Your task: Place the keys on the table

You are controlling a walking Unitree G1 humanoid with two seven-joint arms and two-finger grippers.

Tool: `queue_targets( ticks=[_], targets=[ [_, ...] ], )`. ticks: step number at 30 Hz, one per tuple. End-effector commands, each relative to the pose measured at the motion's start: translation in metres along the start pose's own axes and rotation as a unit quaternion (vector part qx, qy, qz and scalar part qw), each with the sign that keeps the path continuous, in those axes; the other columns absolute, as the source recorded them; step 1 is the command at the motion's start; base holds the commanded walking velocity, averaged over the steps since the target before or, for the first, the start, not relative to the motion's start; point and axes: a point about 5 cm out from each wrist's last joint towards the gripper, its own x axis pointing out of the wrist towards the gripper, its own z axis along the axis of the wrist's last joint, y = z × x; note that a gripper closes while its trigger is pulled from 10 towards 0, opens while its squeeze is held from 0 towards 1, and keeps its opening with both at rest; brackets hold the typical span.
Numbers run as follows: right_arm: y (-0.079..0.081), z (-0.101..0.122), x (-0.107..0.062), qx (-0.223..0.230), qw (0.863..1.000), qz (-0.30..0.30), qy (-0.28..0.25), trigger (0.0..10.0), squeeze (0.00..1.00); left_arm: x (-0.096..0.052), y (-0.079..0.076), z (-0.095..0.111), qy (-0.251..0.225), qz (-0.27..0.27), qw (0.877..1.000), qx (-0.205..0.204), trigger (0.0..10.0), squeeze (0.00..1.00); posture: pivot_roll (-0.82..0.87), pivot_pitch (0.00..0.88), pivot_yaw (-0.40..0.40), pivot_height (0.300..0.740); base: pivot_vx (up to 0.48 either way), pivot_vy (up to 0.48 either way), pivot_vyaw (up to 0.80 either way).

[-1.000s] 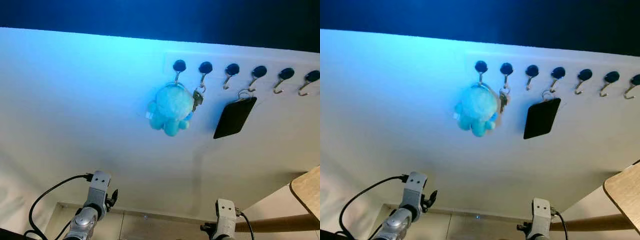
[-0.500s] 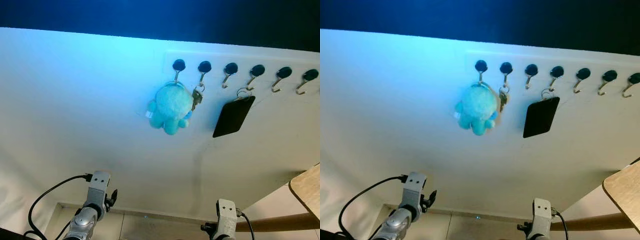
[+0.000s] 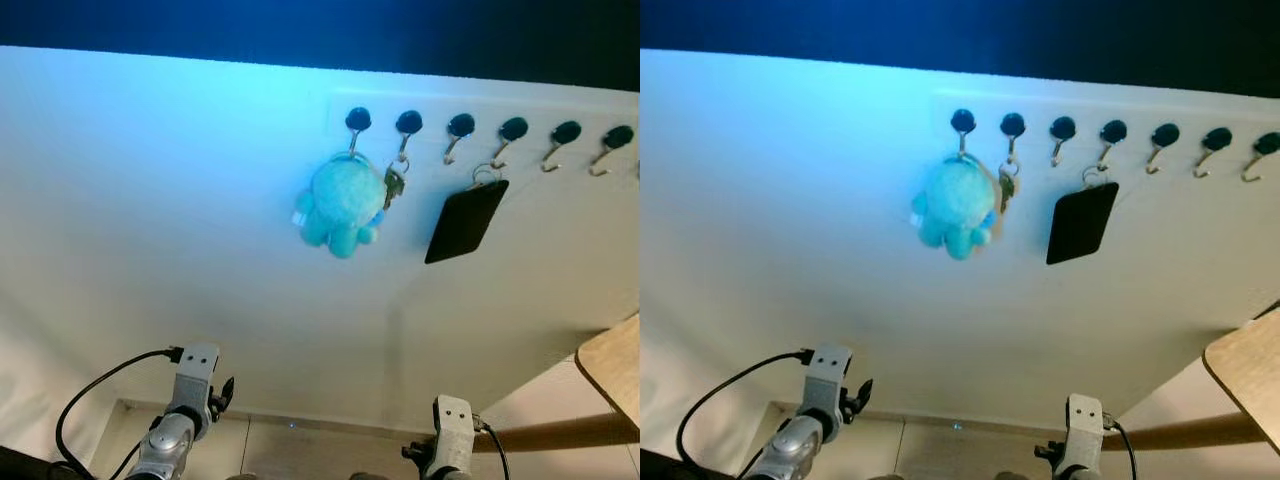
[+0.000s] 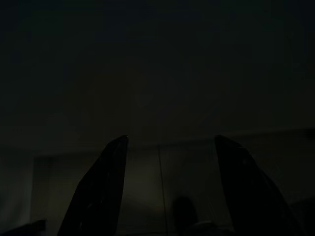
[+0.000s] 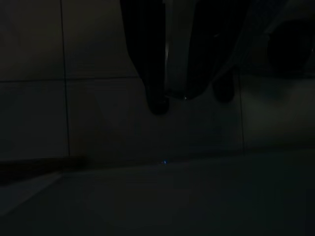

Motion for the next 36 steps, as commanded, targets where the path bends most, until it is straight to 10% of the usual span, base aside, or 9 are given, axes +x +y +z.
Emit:
queue_targets(
  ticks=[1,36],
  targets=[
    [-0.0009,-0.0034,-0.0009,0.005,1.000,-0.004,0.007,10.0,0.00,-0.0006,-0.0016,-0.0034,0.009,-0.003,1.000,-0.006,10.0,0.00,0.06,0.052,-0.022,0.740,-0.341,0.000,0.00],
    [0.0001,-0.0035,-0.0007,0.014,1.000,-0.004,0.007,10.0,0.00,0.0055,-0.0069,0.0051,0.015,-0.023,0.999,0.027,10.0,0.00,0.06,0.050,-0.014,0.740,-0.127,-0.039,0.00]
  ],
)
